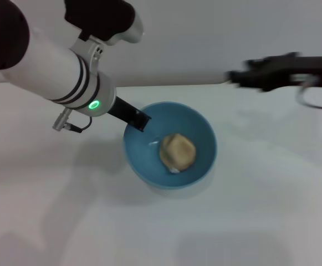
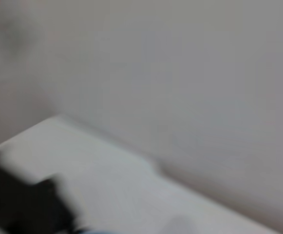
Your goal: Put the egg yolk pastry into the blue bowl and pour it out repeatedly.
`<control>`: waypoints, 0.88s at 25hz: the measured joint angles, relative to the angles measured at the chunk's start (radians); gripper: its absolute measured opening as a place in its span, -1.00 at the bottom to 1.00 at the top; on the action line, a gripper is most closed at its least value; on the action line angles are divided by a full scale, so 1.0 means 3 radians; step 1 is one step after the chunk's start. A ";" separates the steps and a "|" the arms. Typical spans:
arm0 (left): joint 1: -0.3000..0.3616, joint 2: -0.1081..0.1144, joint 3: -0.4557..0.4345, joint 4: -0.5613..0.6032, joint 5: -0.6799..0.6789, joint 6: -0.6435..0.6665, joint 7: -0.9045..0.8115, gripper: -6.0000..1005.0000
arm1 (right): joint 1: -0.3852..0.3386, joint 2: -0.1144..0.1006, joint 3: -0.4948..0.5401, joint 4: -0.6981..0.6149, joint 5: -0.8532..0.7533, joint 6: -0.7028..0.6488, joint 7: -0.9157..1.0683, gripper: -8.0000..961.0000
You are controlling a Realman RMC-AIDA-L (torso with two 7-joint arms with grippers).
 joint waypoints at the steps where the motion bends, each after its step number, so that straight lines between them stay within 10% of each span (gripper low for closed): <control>1: -0.0014 0.0003 0.0029 0.0015 0.0002 0.0000 0.0000 -0.97 | -0.0052 0.0002 0.0134 0.0005 -0.0001 -0.0001 0.0000 0.03; 14: -0.0024 -0.0030 0.1115 0.0275 0.0527 0.1155 -0.0062 -0.97 | -0.0452 0.0004 0.1269 0.0821 0.0072 -0.0041 -0.0240 0.05; 22: 0.0135 -0.0049 0.1811 0.0263 0.2277 0.2133 -0.0920 -0.97 | -0.0513 0.0009 0.1326 0.0981 0.0083 -0.0046 -0.0277 0.06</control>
